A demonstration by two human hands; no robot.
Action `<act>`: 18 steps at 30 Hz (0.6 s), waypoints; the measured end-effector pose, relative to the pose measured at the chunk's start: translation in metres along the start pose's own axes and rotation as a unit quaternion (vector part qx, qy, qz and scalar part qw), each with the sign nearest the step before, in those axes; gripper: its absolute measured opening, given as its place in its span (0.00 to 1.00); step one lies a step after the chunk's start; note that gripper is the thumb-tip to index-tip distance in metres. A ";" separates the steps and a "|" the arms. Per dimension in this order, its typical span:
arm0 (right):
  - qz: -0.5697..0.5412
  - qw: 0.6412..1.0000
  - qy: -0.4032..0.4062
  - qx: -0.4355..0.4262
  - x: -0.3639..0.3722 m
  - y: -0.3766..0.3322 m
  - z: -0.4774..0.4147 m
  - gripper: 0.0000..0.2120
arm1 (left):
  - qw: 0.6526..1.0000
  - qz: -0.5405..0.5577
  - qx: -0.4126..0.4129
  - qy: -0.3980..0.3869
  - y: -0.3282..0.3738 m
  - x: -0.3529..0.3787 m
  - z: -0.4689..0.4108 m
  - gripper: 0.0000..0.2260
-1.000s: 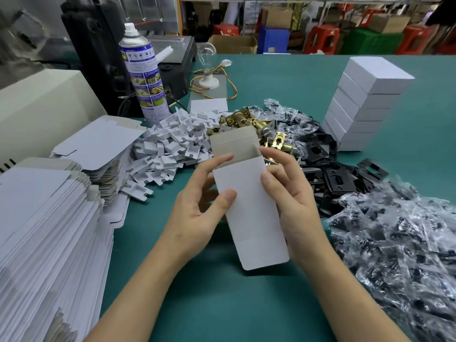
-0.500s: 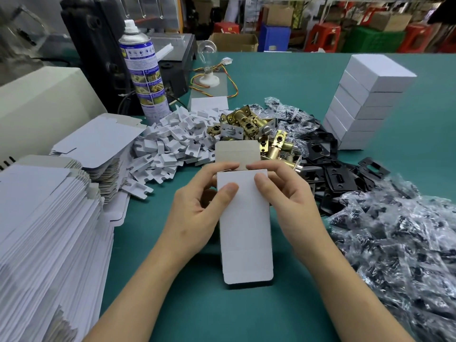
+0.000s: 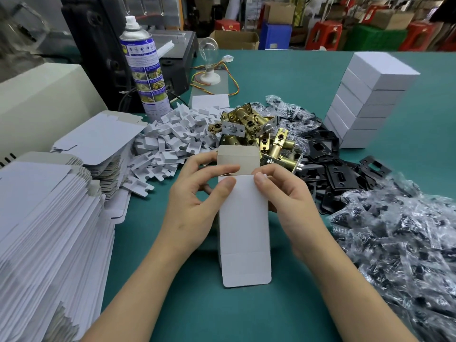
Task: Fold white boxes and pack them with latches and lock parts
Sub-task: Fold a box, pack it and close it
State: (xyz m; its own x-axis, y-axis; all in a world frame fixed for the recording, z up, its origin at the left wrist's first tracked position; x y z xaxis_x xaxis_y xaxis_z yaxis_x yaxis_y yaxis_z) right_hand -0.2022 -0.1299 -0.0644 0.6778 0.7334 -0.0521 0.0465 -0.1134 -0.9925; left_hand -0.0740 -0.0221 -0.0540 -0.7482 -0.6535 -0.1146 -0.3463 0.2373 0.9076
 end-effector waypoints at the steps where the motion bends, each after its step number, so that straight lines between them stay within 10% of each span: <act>1: 0.001 1.000 0.000 0.000 0.000 0.000 0.000 0.07 | 1.000 0.015 -0.005 0.003 -0.001 -0.001 0.000 0.08; 18: -0.005 1.000 0.020 0.007 -0.006 0.004 0.000 0.05 | 0.999 0.028 -0.019 -0.031 -0.006 0.004 0.000 0.10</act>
State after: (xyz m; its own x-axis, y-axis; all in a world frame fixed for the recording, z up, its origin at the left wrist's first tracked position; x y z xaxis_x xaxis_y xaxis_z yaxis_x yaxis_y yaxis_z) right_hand -0.2063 -0.1347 -0.0682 0.7064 0.7068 -0.0387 0.0432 -0.0976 -0.9943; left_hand -0.0747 -0.0259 -0.0595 -0.7993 -0.5945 -0.0876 -0.2832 0.2440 0.9275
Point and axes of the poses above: each hand's wrist, its own z-axis away from the middle knuckle, its own x-axis out of the palm, y = z × x, the point moved 8 cm from there along -z, towards the middle knuckle, and after that the axes turned 6 degrees about z, right-handed, at the moved point
